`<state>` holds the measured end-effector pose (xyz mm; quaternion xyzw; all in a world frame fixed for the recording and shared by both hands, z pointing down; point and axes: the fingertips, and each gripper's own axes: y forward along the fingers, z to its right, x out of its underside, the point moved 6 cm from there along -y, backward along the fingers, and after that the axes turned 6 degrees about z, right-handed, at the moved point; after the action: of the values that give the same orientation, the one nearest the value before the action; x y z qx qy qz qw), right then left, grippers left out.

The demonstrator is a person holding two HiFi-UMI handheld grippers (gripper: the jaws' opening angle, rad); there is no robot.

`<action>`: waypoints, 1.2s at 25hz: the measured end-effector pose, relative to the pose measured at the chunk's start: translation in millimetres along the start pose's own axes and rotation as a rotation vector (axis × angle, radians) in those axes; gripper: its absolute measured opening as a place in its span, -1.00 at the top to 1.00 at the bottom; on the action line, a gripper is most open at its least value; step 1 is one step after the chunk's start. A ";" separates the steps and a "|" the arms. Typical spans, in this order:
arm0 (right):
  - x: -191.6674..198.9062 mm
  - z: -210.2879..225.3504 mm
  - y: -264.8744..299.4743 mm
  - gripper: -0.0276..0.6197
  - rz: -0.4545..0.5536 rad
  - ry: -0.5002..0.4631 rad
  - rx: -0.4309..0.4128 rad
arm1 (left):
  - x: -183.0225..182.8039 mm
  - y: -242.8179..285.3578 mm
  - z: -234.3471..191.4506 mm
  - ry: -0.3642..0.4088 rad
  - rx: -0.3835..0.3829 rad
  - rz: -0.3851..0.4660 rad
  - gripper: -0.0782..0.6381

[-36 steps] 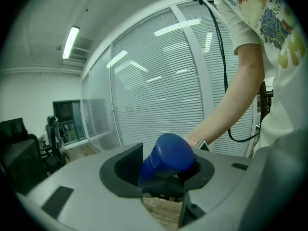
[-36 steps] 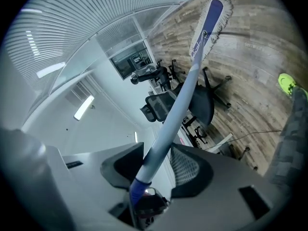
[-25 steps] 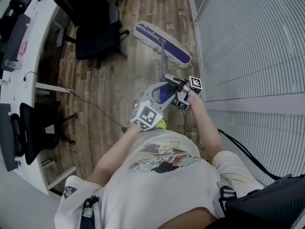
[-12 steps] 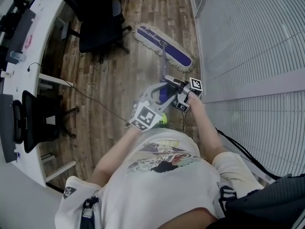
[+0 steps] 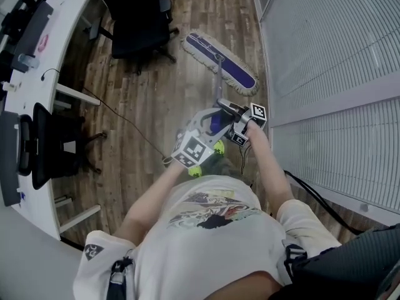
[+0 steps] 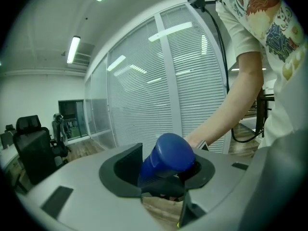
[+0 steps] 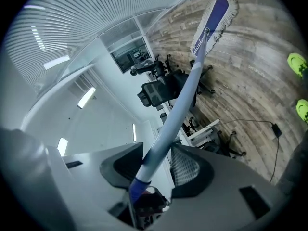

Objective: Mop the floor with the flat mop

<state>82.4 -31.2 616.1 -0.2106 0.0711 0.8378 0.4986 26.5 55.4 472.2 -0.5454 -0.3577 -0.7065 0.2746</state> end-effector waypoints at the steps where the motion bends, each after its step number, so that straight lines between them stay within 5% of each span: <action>1: 6.0 8.0 1.8 0.39 0.015 -0.002 0.004 | 6.0 -8.1 1.8 -0.001 -0.001 0.001 0.31; 7: 22.3 27.3 7.8 0.39 0.093 -0.016 0.025 | 25.3 -28.0 4.6 0.010 -0.016 -0.003 0.31; 19: 14.2 30.9 10.6 0.39 0.078 -0.009 -0.008 | 28.3 -23.1 -0.7 0.014 0.014 0.046 0.31; 30: -120.3 -30.6 41.3 0.38 0.110 0.059 -0.081 | 11.4 105.8 -89.6 0.060 0.037 0.032 0.31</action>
<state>105.1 -158.5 635.8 -0.2512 0.0634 0.8594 0.4408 54.5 -79.5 491.7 -0.5247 -0.3535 -0.7112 0.3065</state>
